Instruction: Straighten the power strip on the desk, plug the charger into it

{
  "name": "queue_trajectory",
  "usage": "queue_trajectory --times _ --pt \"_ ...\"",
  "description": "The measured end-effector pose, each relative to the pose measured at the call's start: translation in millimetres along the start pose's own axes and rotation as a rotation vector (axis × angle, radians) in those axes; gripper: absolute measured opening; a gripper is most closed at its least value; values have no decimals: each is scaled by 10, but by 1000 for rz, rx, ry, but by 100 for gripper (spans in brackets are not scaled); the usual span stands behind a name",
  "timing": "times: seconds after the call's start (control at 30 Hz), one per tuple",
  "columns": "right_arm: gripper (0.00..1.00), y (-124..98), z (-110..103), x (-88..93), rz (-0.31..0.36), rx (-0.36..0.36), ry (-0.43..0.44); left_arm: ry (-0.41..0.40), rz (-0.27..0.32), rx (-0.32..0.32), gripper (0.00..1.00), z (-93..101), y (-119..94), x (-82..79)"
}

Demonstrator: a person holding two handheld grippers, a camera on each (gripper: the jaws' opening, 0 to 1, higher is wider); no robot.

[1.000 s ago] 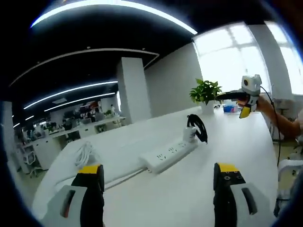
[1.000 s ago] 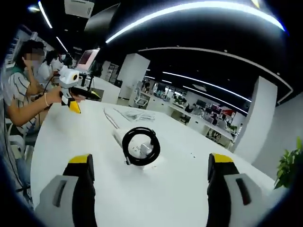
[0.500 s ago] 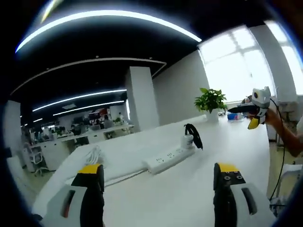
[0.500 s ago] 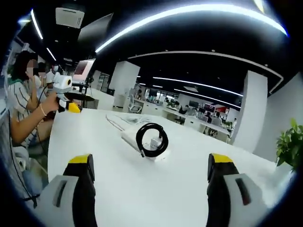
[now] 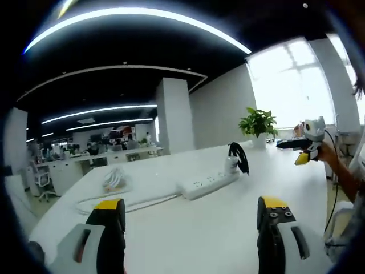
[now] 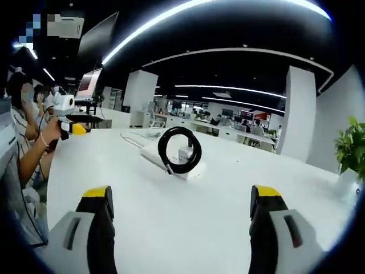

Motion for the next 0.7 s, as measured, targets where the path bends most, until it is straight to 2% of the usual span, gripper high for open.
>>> queue_trajectory --times 0.17,0.3,0.47,0.6,0.7 --pt "100 -193 -76 199 -76 6 77 -48 -56 -73 98 58 -261 156" --pt "100 -313 -102 293 -86 25 110 -64 -87 -85 98 144 -379 244" --pt "99 -469 -211 320 -62 17 120 -84 -62 -71 98 302 -528 319" --pt "99 -493 -256 352 -73 14 103 -105 -57 -71 98 370 -594 394" --pt "99 -494 -284 384 -81 14 96 -101 -88 -91 98 390 -621 463"
Point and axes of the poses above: the point that each gripper's makers call its tool centre point, and the gripper's own axes: y roughly forward along the fingers, z roughly to its right, x roughly out of its underside, the point moved 8 cm from there along -y, roughly backward along the fingers, and after that the axes turned 15 degrees about -z, right-handed, at the moved point
